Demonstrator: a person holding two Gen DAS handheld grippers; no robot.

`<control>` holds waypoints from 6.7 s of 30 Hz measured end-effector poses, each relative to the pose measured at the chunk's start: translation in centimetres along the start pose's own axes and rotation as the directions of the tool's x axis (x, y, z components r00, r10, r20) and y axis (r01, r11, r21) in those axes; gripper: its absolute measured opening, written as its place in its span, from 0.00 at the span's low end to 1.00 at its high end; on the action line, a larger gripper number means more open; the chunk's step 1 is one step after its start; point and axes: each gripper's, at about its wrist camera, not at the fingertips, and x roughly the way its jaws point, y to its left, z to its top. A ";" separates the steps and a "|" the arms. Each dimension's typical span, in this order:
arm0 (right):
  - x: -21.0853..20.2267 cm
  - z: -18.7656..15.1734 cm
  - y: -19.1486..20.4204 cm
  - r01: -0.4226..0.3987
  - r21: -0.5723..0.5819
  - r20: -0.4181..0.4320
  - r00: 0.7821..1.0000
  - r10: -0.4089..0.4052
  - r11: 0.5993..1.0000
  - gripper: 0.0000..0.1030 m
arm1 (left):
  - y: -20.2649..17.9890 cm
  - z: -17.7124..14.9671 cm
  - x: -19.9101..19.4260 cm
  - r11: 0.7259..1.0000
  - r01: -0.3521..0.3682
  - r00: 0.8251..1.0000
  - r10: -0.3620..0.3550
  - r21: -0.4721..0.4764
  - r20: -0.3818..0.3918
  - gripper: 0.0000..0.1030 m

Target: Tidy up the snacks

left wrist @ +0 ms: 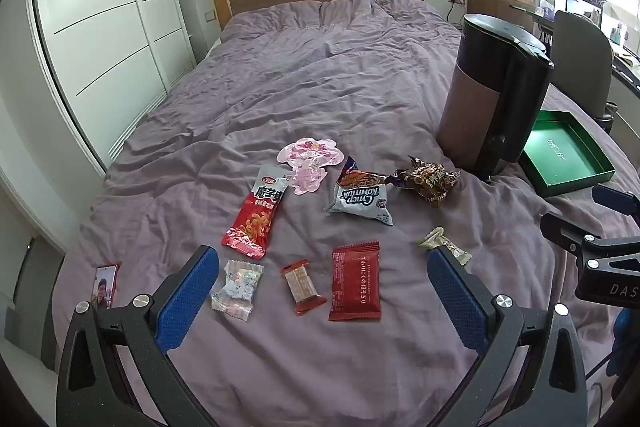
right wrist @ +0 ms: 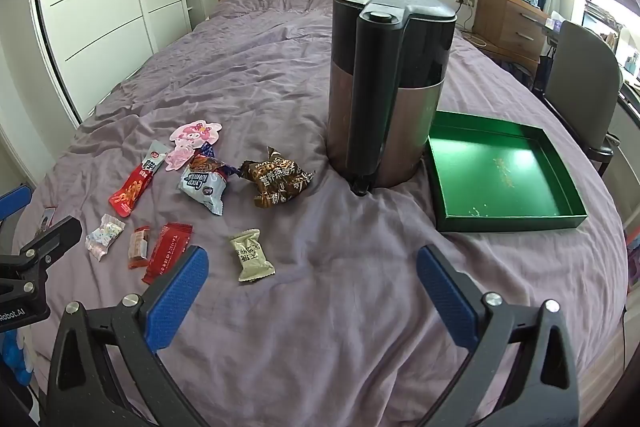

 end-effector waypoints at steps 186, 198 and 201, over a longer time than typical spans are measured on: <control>14.8 -1.5 16.5 -0.510 -0.081 -0.285 0.835 0.471 0.856 0.43 | 14.2 -5.4 17.8 0.988 0.106 0.936 -0.137 -0.113 -0.323 0.21; 10.6 -0.4 14.2 -0.460 -0.118 -0.250 0.872 0.422 0.880 0.43 | 13.2 -5.2 12.1 0.976 0.153 0.962 -0.182 -0.152 -0.205 0.21; 9.1 -0.7 12.0 -0.429 -0.100 -0.237 0.886 0.398 0.898 0.43 | 10.7 -4.0 10.9 0.972 0.202 0.958 -0.221 -0.118 -0.182 0.21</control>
